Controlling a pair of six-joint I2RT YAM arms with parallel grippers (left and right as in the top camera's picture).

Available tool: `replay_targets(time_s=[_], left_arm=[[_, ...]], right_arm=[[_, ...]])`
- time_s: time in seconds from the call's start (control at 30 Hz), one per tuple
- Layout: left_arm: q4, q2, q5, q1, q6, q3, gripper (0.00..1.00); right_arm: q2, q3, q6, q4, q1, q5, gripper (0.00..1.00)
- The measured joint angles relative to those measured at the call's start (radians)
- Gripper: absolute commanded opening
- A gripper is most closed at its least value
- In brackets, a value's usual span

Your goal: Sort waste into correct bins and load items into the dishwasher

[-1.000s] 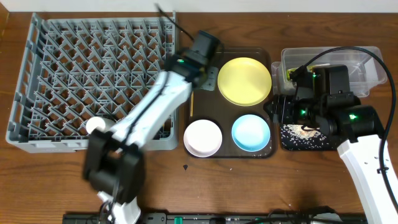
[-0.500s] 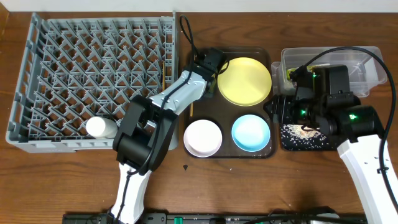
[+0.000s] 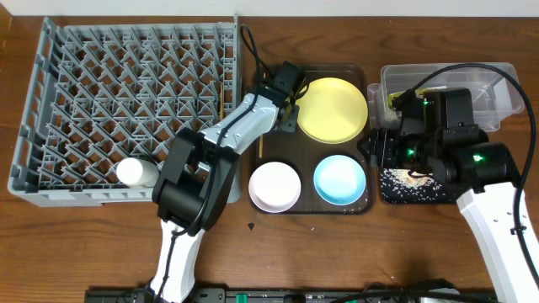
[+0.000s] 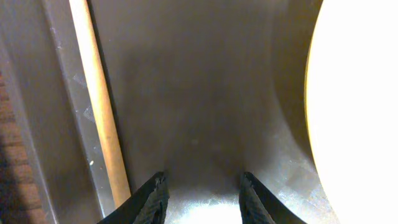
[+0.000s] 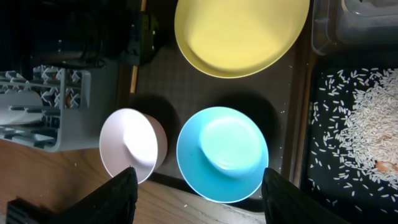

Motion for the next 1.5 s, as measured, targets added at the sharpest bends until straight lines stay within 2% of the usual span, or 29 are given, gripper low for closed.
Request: replay_targets(time_s=[0.2, 0.63, 0.73, 0.8, 0.87, 1.0, 1.07, 1.23, 1.37, 1.5], left_arm=[[-0.05, -0.007, -0.022, -0.001, 0.0, 0.012, 0.39], [-0.026, -0.001, -0.087, 0.051, -0.001, 0.003, 0.4], [-0.02, -0.001, -0.037, 0.052, 0.0, 0.003, 0.4], [-0.01, -0.001, 0.053, 0.053, -0.001, 0.003, 0.39], [-0.008, -0.001, 0.091, 0.053, 0.0, 0.003, 0.33], [-0.006, -0.001, 0.126, 0.054, 0.0, 0.003, 0.12], [-0.006, -0.001, 0.136, 0.053, -0.003, 0.003, 0.08], [-0.015, -0.001, 0.153, 0.053, -0.001, 0.004, 0.08], [-0.08, -0.012, 0.156, 0.053, -0.001, 0.013, 0.08], [-0.117, -0.091, 0.155, 0.053, -0.001, 0.013, 0.09]], right_arm=[[0.0, 0.0, 0.0, -0.002, 0.0, 0.0, 0.63], [0.0, 0.0, 0.0, -0.003, 0.0, 0.0, 0.61], [0.0, 0.0, 0.0, -0.006, 0.0, 0.0, 0.61], [0.0, 0.0, 0.0, -0.006, 0.0, 0.0, 0.61], [0.0, 0.0, 0.0, -0.006, 0.0, 0.0, 0.61], [0.0, 0.0, 0.0, -0.006, 0.0, 0.0, 0.6], [0.0, 0.0, 0.0, -0.006, 0.0, 0.0, 0.59], [0.0, 0.0, 0.0, -0.006, 0.0, 0.0, 0.59], [0.0, 0.0, 0.0, -0.006, 0.0, 0.0, 0.59], [0.0, 0.0, 0.0, -0.005, 0.0, 0.0, 0.6]])
